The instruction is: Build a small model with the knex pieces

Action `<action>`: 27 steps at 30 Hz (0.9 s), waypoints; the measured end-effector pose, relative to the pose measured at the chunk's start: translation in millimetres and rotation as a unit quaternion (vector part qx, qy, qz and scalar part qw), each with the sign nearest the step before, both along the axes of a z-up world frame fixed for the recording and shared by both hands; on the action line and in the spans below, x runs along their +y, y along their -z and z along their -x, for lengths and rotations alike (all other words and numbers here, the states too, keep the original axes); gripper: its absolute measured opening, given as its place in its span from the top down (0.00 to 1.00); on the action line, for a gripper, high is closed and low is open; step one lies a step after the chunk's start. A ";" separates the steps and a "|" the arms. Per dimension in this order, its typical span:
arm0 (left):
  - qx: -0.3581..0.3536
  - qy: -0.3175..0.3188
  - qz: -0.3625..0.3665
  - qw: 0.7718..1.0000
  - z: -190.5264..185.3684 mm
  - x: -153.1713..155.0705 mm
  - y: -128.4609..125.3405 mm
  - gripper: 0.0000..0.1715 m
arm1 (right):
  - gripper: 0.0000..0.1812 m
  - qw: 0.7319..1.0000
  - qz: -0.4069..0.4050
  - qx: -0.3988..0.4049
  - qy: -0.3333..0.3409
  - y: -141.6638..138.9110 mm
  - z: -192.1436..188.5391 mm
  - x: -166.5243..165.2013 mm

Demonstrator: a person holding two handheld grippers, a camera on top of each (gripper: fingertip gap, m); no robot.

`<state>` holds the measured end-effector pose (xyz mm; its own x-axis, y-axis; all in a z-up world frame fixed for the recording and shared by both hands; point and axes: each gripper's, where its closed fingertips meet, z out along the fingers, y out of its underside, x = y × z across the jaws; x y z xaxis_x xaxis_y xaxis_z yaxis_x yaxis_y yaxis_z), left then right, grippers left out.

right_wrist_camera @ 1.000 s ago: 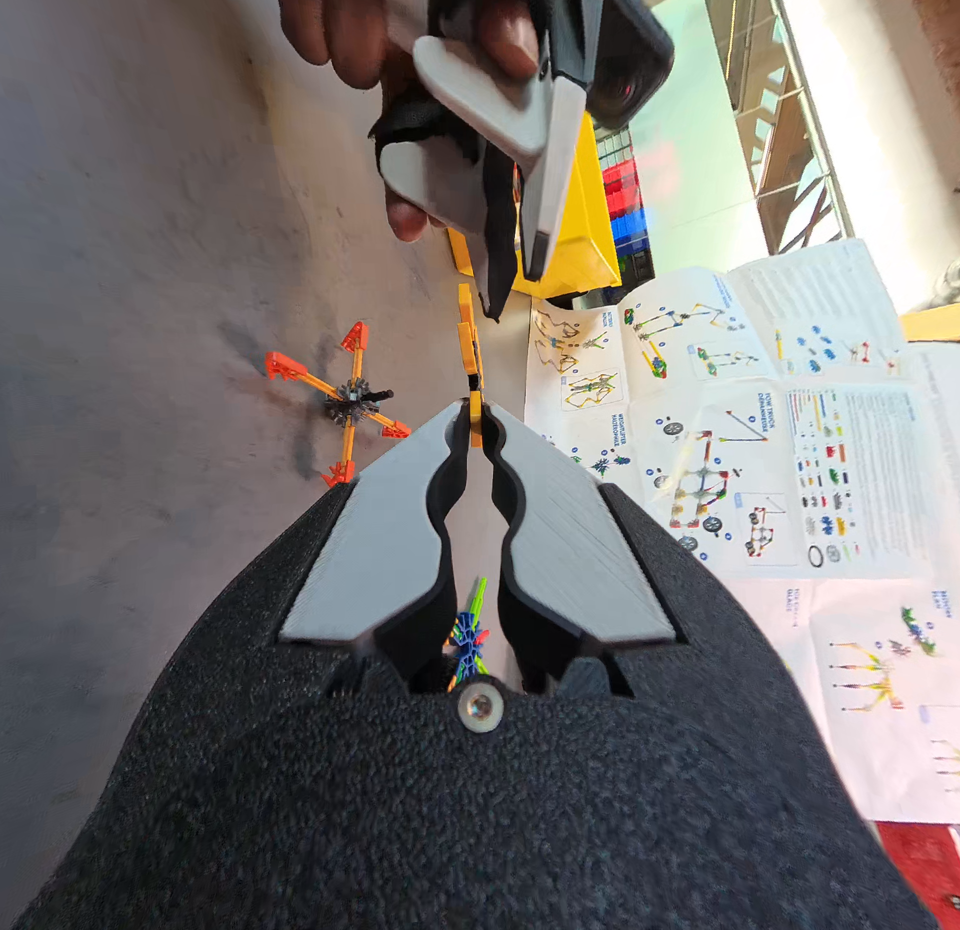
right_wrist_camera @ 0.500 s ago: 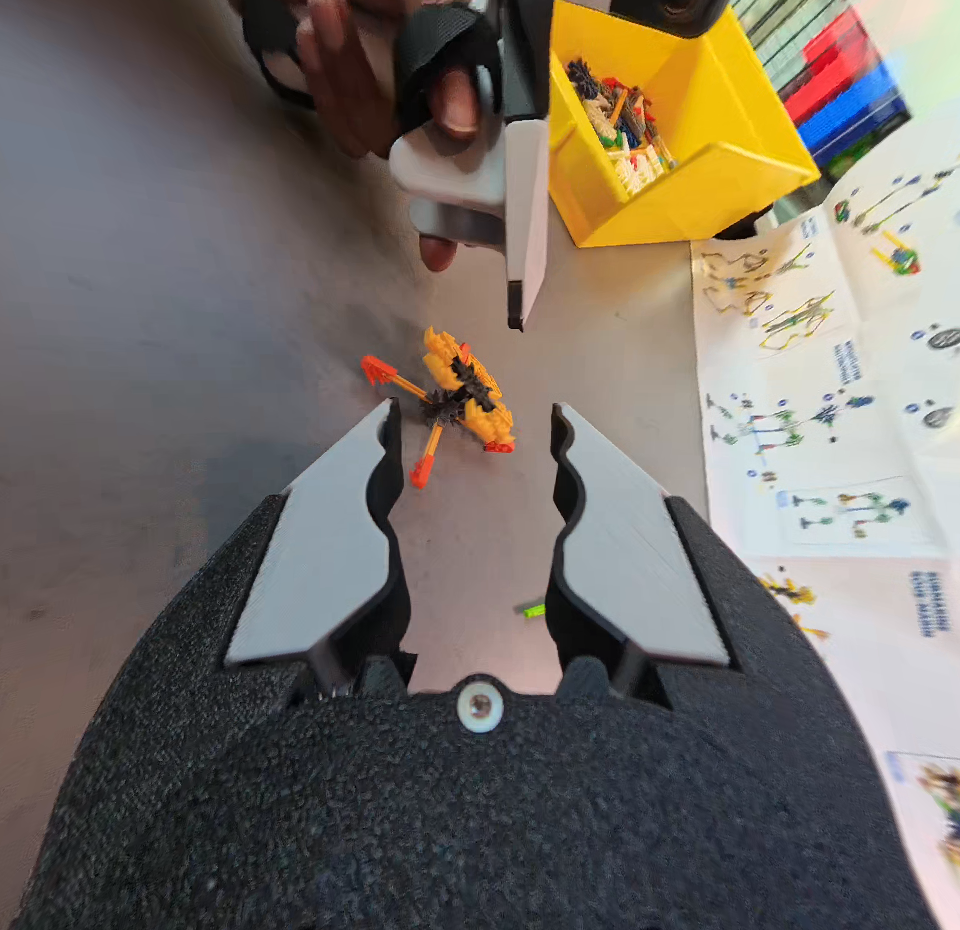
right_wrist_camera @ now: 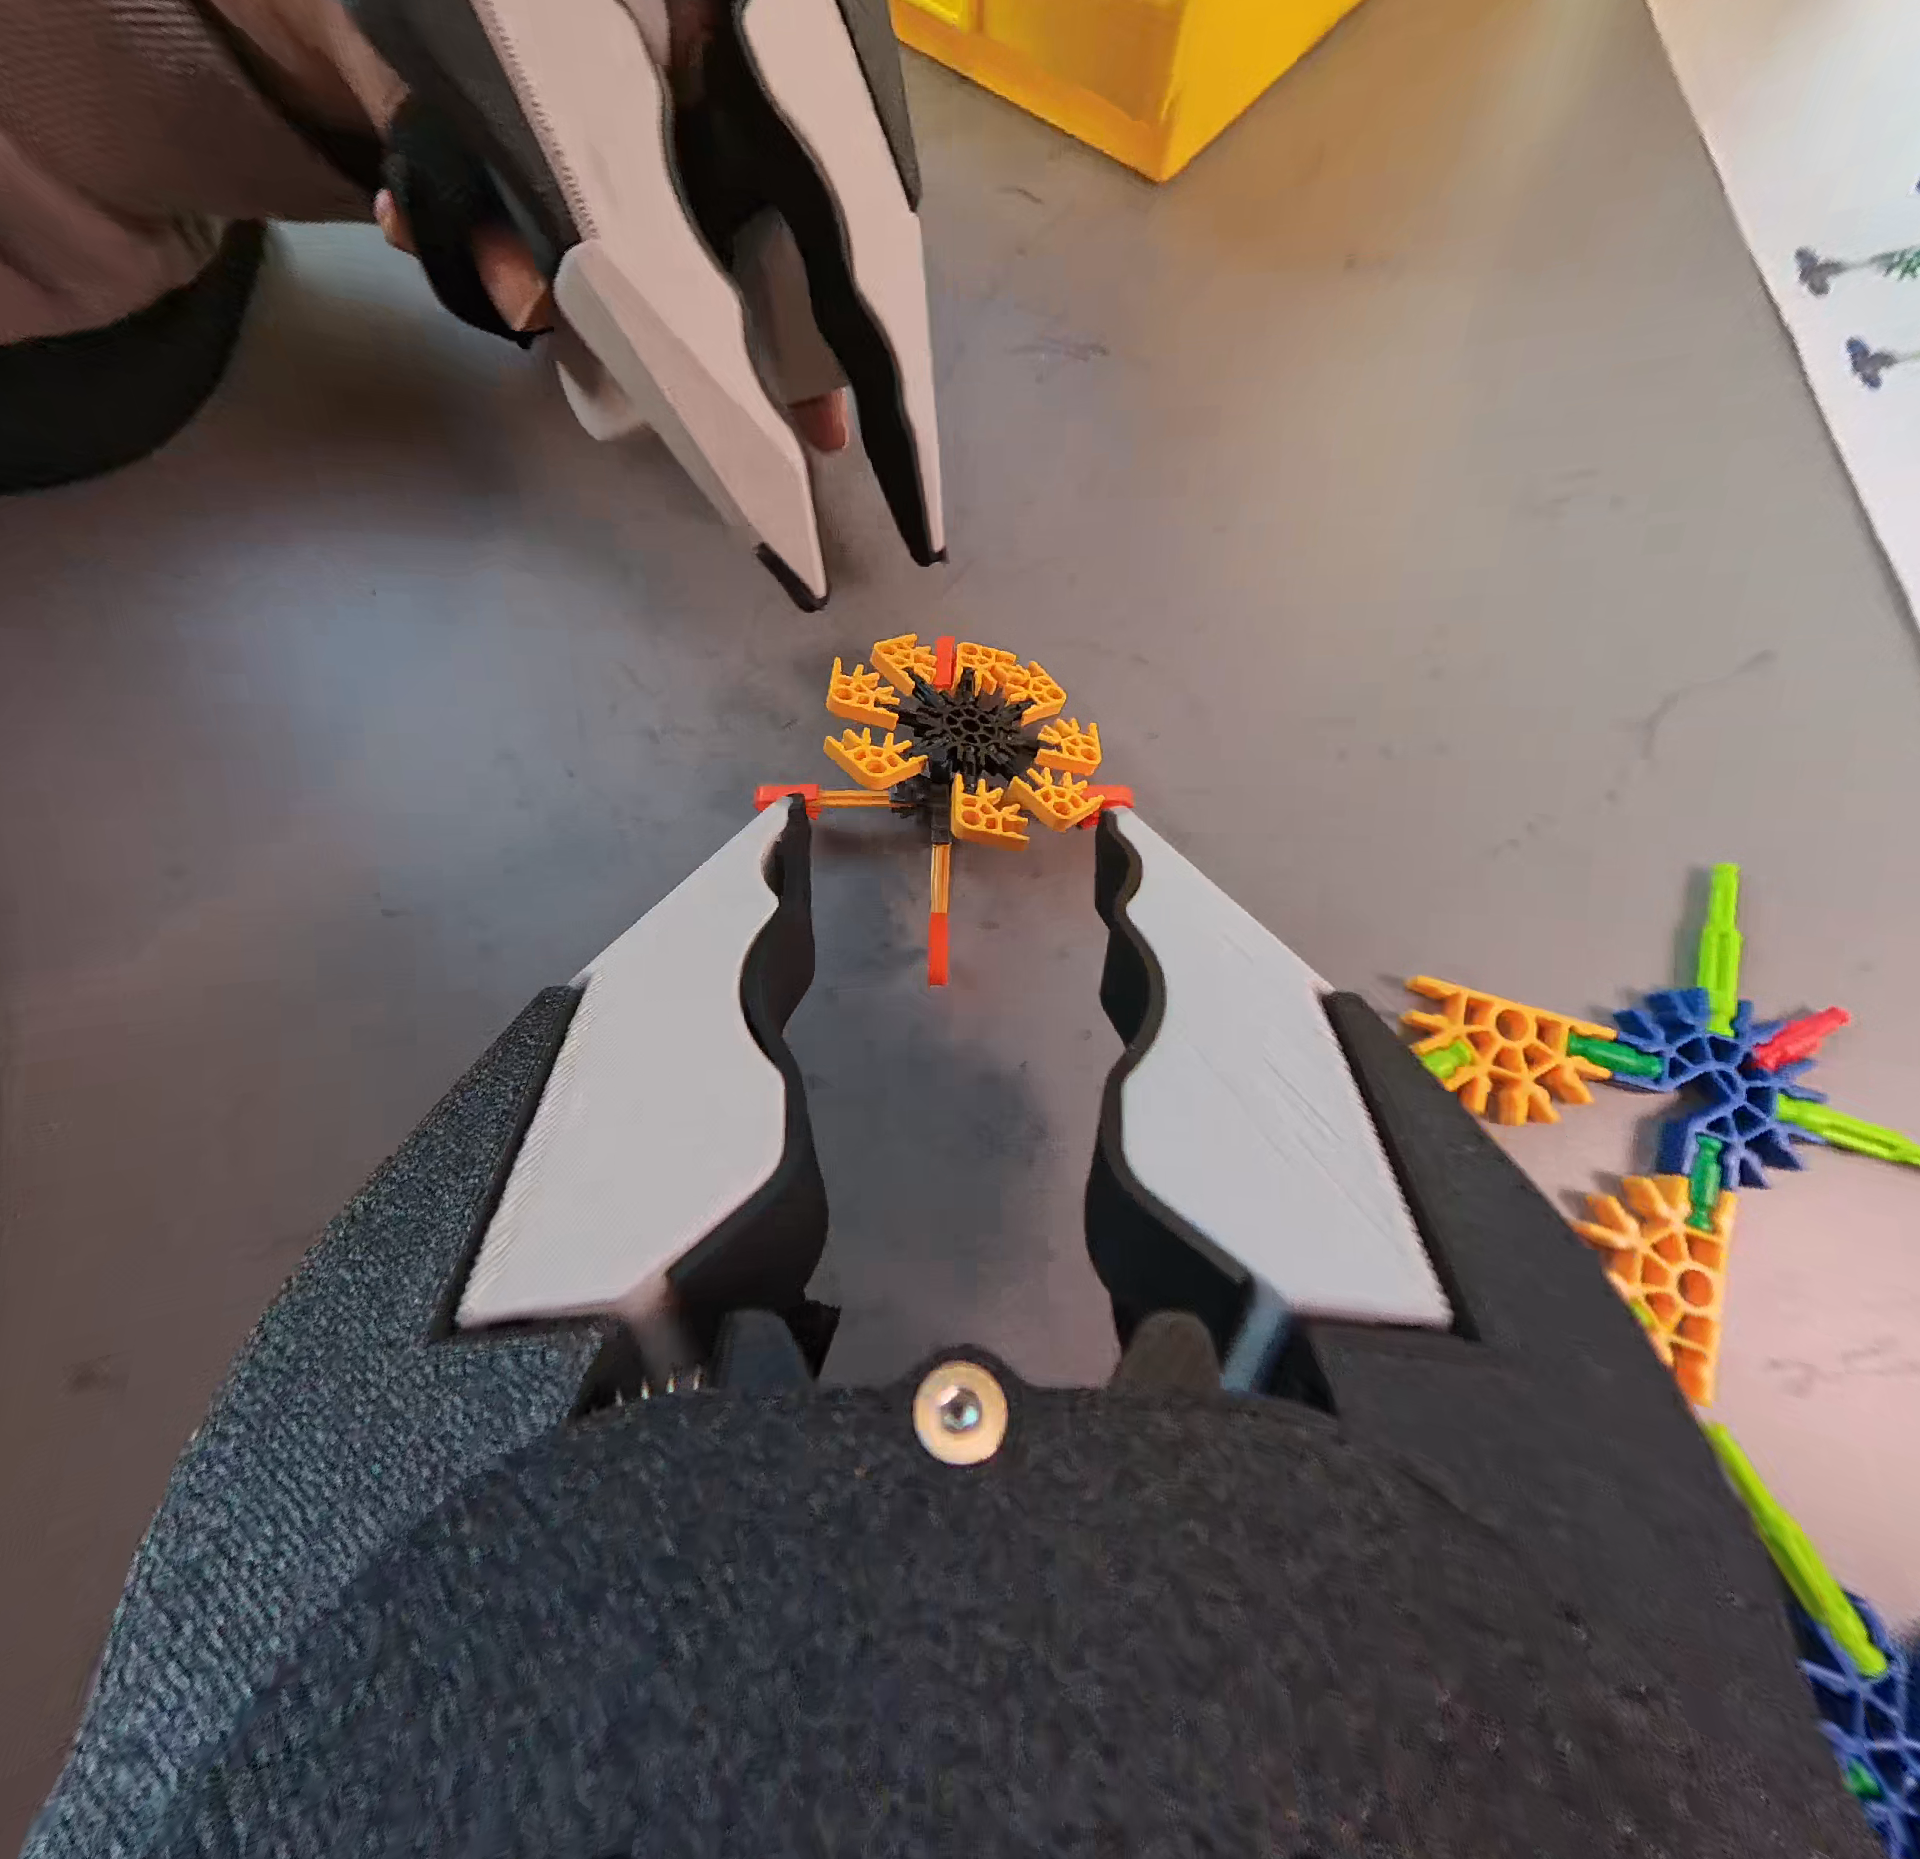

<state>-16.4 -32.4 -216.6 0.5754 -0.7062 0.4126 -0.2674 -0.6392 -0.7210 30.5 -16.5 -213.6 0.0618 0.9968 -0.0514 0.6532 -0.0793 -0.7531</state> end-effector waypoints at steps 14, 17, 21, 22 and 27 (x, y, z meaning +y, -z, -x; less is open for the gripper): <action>0.021 0.010 -0.014 1.000 -6.4 -1.8 5.6 0.89 | 0.93 0.999 0.045 0.014 0.011 5.7 1.7 5.3; 0.012 0.002 -0.018 1.000 -2.3 0.8 0.4 0.89 | 0.93 0.999 0.023 0.041 -0.002 -0.3 3.1 6.8; -0.034 -0.020 -0.026 0.999 3.0 8.1 -14.9 0.89 | 0.93 0.993 -0.023 0.117 -0.010 -25.9 6.4 13.8; -0.054 -0.023 -0.026 0.998 2.7 9.4 -20.6 0.88 | 0.93 0.989 -0.034 0.141 -0.012 -34.9 6.9 15.1; -0.207 -0.015 -0.006 0.978 -6.9 6.7 -58.3 0.88 | 0.93 0.973 -0.084 0.212 -0.024 -67.9 2.5 13.6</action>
